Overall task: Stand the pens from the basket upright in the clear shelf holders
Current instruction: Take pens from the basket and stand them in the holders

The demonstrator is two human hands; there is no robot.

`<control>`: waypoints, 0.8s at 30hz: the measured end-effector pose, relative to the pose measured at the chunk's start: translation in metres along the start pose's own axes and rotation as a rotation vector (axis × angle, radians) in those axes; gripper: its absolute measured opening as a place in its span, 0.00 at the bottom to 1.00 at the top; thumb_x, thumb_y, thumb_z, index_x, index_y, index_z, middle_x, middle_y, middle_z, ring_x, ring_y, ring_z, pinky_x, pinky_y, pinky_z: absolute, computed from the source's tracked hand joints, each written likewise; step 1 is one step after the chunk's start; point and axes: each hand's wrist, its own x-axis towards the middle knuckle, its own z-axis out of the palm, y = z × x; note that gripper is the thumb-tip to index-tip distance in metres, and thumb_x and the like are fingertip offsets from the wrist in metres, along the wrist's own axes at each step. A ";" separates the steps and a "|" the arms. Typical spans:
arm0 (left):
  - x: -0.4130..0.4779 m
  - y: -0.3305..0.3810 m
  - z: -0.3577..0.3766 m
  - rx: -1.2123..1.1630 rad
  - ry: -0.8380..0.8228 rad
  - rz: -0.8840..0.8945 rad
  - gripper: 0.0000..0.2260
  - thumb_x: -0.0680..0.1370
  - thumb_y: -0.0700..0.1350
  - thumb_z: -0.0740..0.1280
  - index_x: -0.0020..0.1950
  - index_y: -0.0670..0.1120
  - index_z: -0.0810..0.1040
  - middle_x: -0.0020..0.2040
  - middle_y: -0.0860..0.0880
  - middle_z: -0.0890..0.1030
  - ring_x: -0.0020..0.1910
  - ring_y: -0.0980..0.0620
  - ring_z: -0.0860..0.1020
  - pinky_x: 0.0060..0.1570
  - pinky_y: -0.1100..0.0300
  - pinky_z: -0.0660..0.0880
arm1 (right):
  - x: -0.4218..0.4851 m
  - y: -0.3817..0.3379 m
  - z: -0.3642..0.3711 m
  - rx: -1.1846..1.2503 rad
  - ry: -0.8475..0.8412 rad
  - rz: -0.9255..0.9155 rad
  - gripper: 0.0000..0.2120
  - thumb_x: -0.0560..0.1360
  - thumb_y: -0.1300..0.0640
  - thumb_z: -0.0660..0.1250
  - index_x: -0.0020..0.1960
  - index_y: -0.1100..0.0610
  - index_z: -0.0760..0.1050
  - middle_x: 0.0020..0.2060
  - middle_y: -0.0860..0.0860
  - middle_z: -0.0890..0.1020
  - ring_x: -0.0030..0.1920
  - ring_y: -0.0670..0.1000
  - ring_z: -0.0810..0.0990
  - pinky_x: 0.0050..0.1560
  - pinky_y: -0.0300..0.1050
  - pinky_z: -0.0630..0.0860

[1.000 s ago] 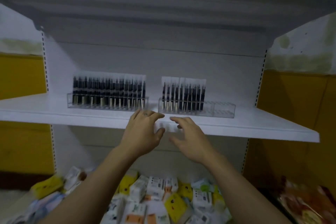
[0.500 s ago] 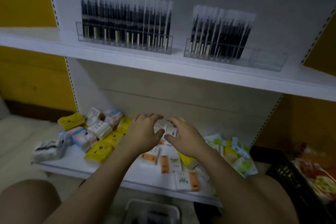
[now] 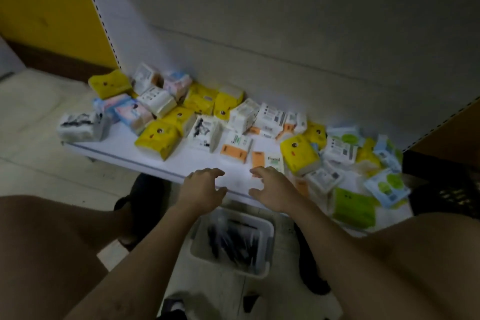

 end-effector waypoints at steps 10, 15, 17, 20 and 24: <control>0.000 -0.045 0.094 -0.194 -0.322 -0.279 0.20 0.79 0.48 0.65 0.70 0.46 0.70 0.68 0.44 0.74 0.63 0.44 0.74 0.58 0.56 0.72 | 0.033 0.067 0.109 0.005 -0.337 0.127 0.18 0.76 0.47 0.65 0.65 0.50 0.72 0.58 0.51 0.79 0.52 0.52 0.79 0.51 0.49 0.79; 0.007 -0.065 0.118 -0.185 -0.357 -0.354 0.15 0.79 0.46 0.64 0.63 0.41 0.75 0.57 0.42 0.78 0.52 0.45 0.77 0.49 0.55 0.75 | 0.036 0.082 0.137 -0.001 -0.429 0.158 0.09 0.77 0.61 0.63 0.56 0.58 0.77 0.48 0.55 0.80 0.46 0.52 0.77 0.35 0.35 0.68; 0.009 -0.073 0.134 -0.191 -0.344 -0.347 0.13 0.78 0.47 0.64 0.59 0.41 0.77 0.57 0.41 0.78 0.55 0.42 0.77 0.53 0.54 0.75 | 0.039 0.084 0.144 0.036 -0.451 0.143 0.12 0.78 0.61 0.62 0.59 0.49 0.74 0.43 0.48 0.77 0.42 0.46 0.74 0.32 0.30 0.65; 0.006 -0.076 0.158 -0.236 -0.406 -0.328 0.13 0.80 0.46 0.62 0.61 0.41 0.77 0.60 0.41 0.77 0.58 0.44 0.74 0.56 0.56 0.70 | 0.047 0.091 0.157 0.079 -0.472 0.198 0.13 0.78 0.60 0.62 0.61 0.54 0.76 0.42 0.48 0.77 0.40 0.46 0.75 0.32 0.36 0.70; 0.002 -0.082 0.189 -0.263 -0.496 -0.353 0.09 0.80 0.45 0.61 0.49 0.42 0.78 0.49 0.41 0.80 0.48 0.45 0.77 0.45 0.58 0.71 | 0.060 0.094 0.170 0.035 -0.514 0.240 0.15 0.78 0.58 0.62 0.63 0.58 0.76 0.55 0.54 0.78 0.47 0.51 0.76 0.37 0.39 0.74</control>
